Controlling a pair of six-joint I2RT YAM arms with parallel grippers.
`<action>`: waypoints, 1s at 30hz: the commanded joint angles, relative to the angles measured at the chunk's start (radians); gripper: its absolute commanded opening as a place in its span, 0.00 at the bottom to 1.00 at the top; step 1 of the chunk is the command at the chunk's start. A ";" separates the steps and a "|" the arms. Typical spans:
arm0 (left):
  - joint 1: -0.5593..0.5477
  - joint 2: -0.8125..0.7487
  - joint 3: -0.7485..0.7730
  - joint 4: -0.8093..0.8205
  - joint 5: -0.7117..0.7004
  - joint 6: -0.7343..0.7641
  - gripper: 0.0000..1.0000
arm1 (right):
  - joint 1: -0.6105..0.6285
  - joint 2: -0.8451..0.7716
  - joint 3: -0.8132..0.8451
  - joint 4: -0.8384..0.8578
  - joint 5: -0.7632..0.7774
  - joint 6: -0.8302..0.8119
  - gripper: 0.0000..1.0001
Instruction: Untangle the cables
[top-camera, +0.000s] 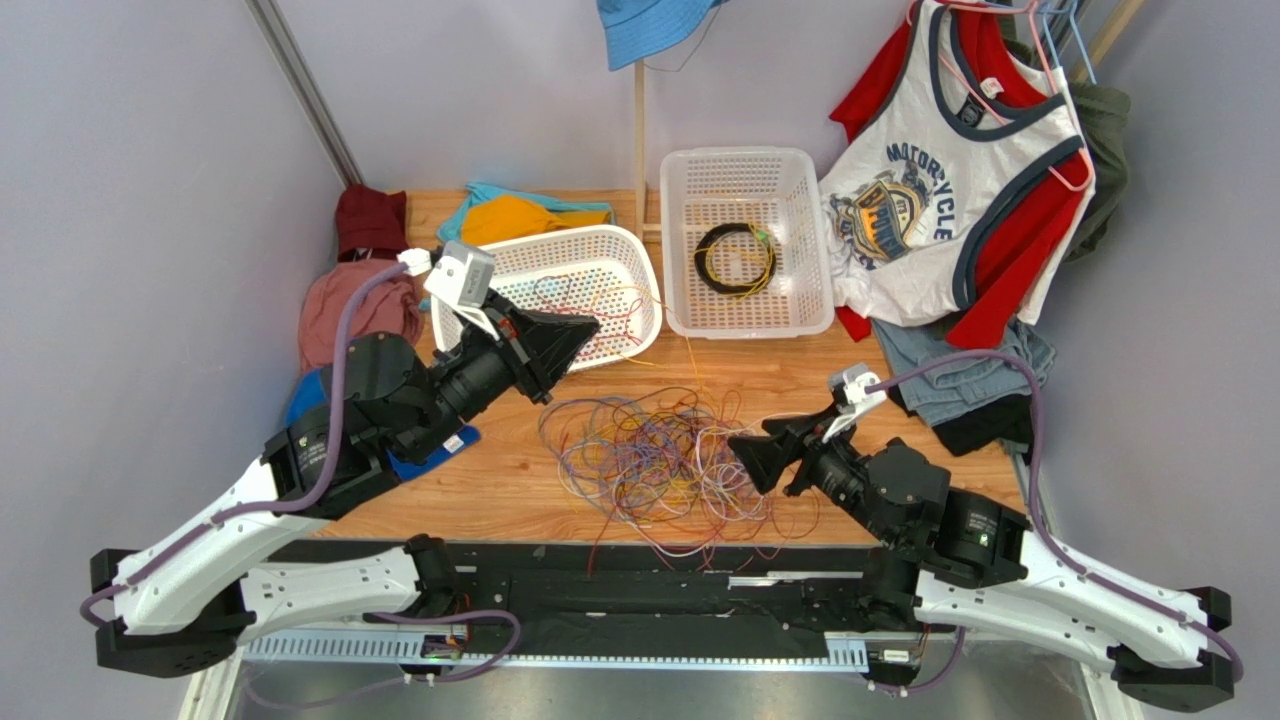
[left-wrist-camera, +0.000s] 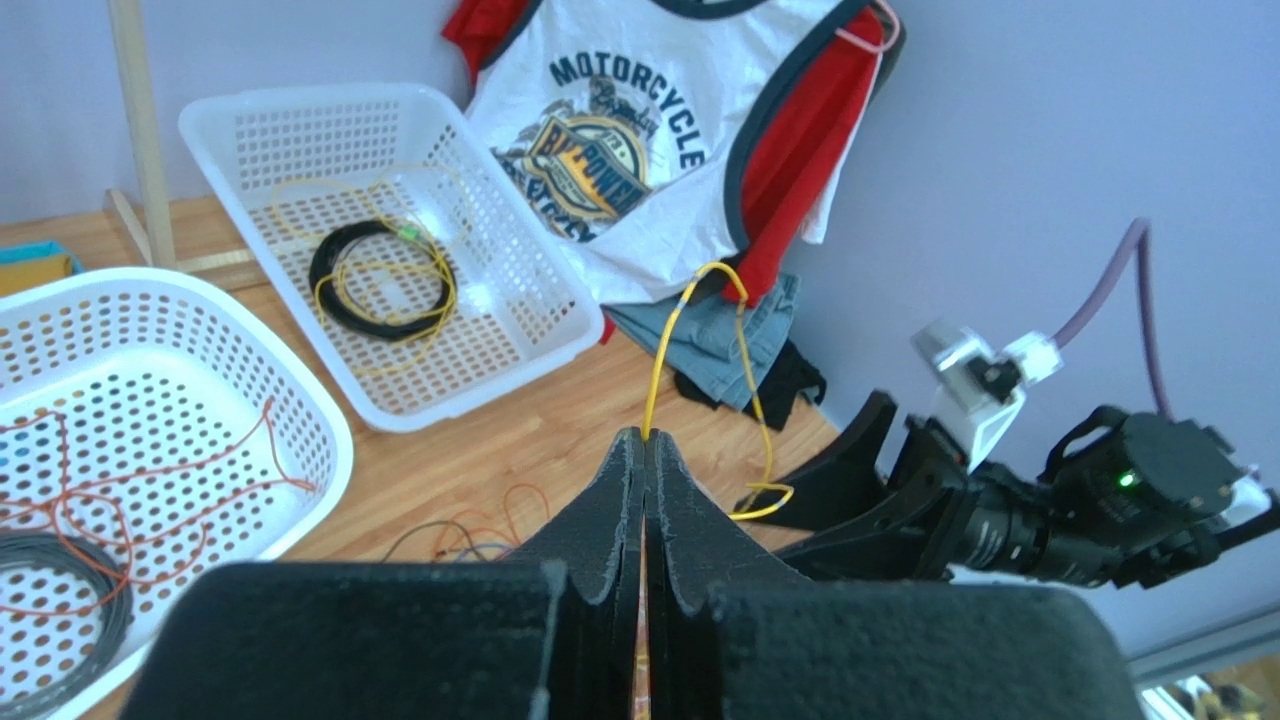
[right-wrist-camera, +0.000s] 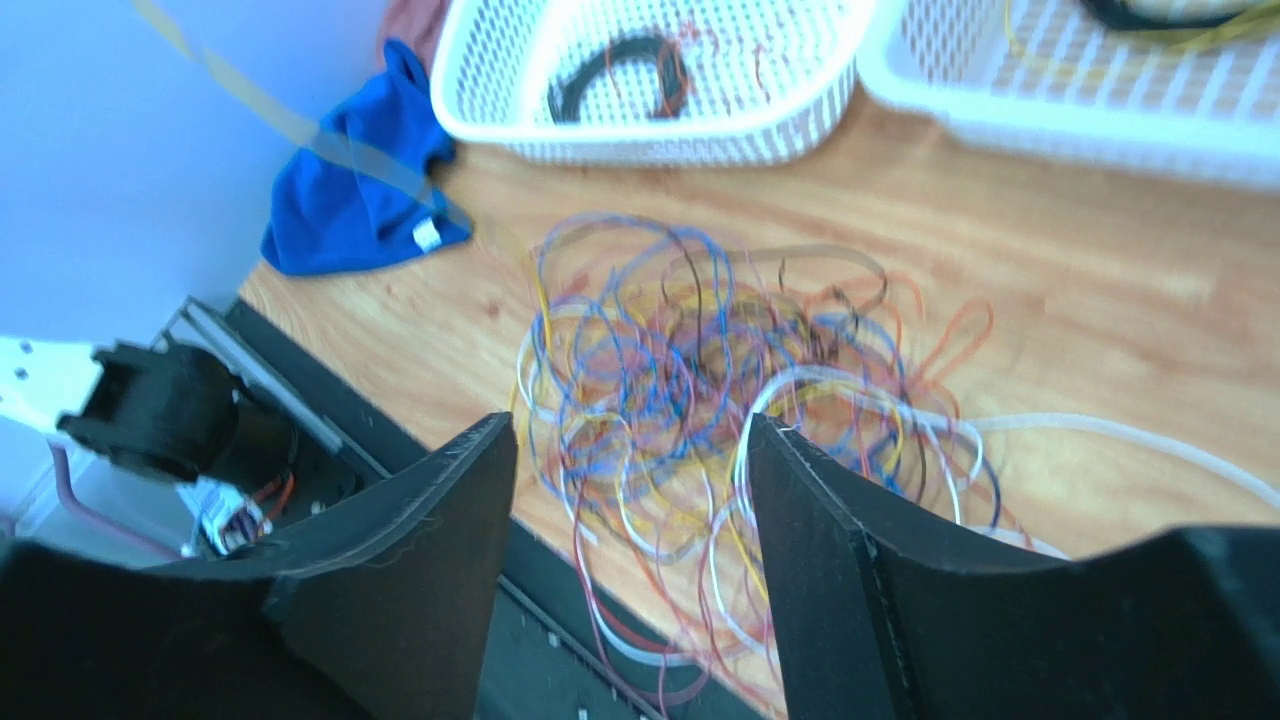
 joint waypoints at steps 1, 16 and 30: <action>0.002 0.029 0.044 -0.085 0.041 0.032 0.00 | 0.004 0.063 0.070 0.228 0.082 -0.165 0.68; 0.002 0.010 0.036 -0.107 0.066 0.016 0.00 | -0.036 0.436 0.243 0.413 0.082 -0.285 0.42; 0.003 -0.184 -0.340 -0.217 -0.192 -0.215 0.99 | -0.420 0.864 1.254 -0.101 -0.071 -0.354 0.00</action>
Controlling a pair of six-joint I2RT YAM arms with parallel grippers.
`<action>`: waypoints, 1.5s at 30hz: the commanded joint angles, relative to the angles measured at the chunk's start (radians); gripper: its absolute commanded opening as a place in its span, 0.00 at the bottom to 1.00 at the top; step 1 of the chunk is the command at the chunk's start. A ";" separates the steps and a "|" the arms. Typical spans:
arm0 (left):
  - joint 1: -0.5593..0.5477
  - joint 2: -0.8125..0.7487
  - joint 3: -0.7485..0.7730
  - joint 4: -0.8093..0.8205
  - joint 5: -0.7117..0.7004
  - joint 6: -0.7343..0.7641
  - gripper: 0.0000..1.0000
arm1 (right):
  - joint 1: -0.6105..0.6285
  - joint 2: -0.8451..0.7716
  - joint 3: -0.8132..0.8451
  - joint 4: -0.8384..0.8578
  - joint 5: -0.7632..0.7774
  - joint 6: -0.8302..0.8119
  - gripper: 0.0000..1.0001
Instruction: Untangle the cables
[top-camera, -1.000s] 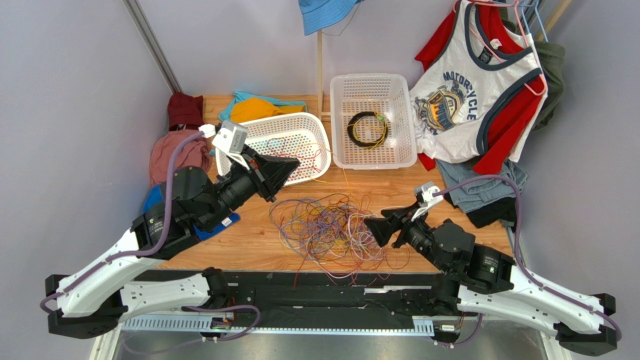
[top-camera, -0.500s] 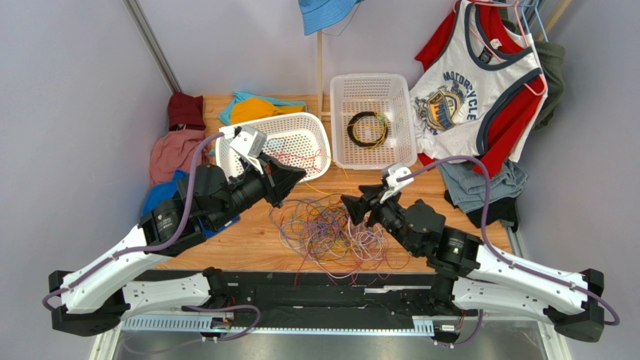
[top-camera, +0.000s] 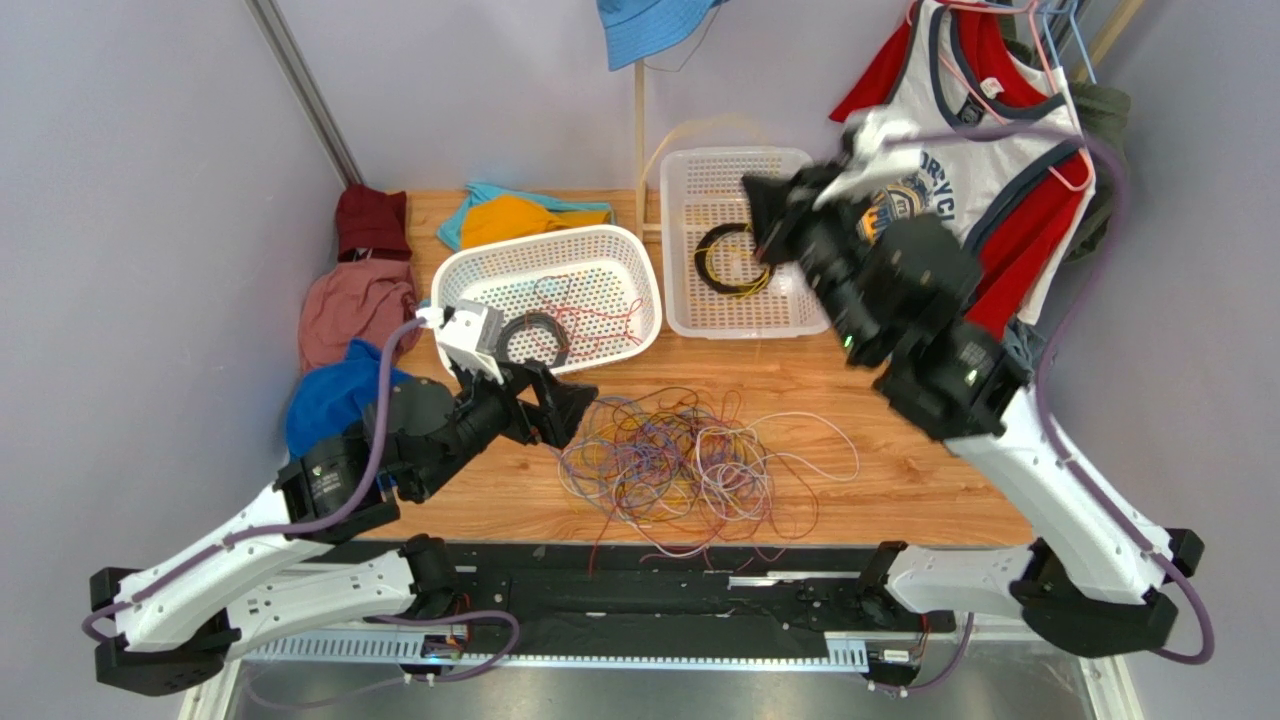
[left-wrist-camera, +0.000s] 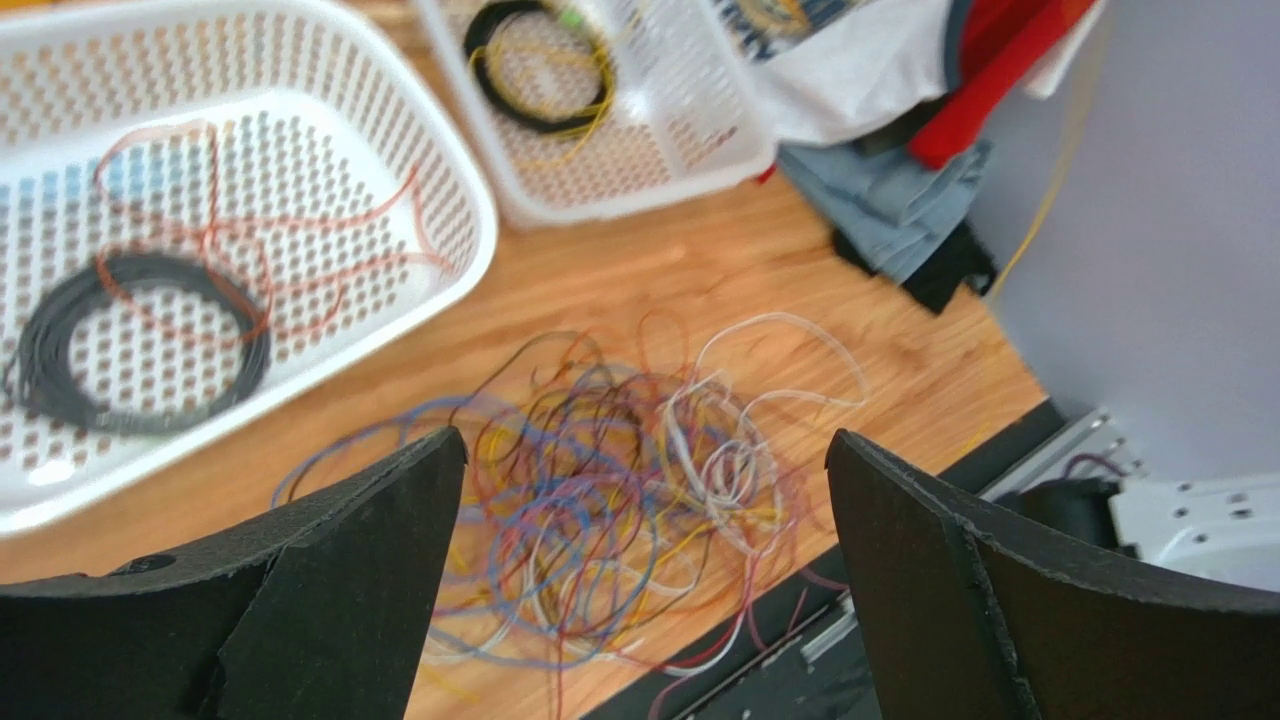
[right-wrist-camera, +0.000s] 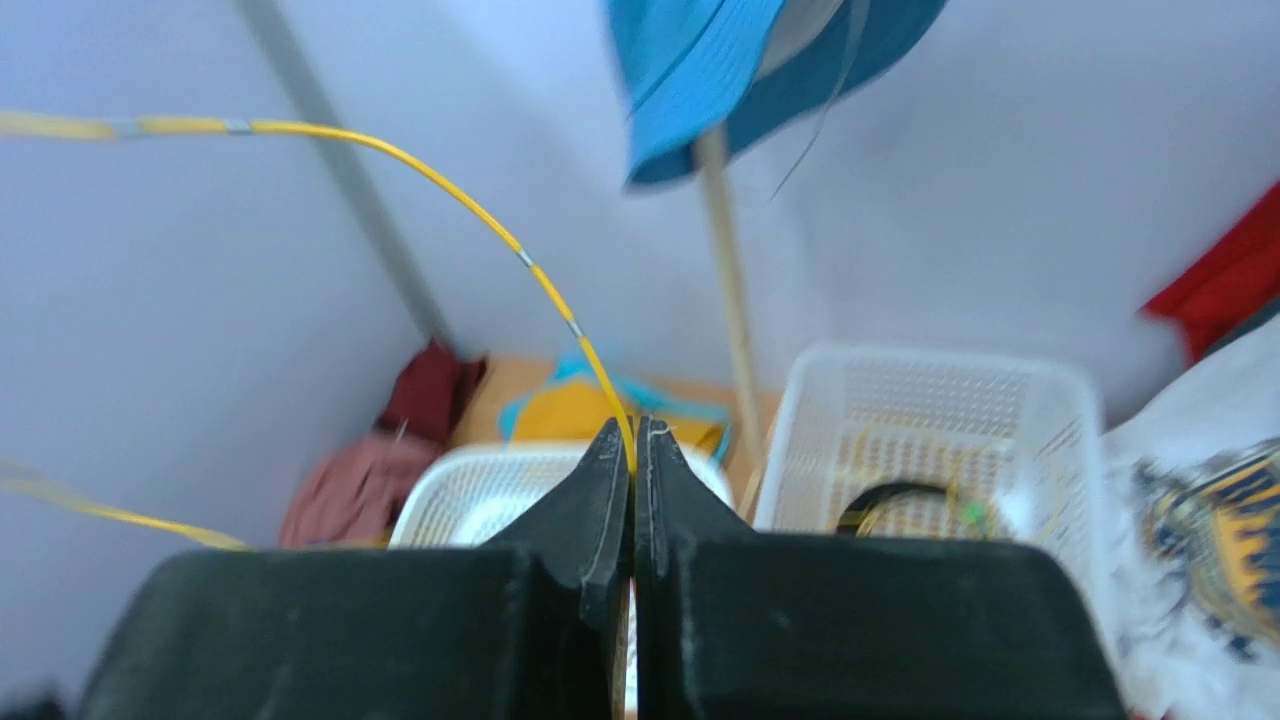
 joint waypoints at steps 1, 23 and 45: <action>0.003 -0.106 -0.175 -0.030 -0.060 -0.138 0.99 | -0.227 0.188 0.320 -0.225 -0.137 0.014 0.00; 0.001 -0.395 -0.589 0.033 0.038 -0.299 0.92 | -0.524 0.601 0.468 0.069 -0.254 0.097 0.00; 0.001 -0.338 -0.645 0.061 0.048 -0.279 0.93 | -0.620 0.916 0.319 0.019 -0.197 0.158 0.40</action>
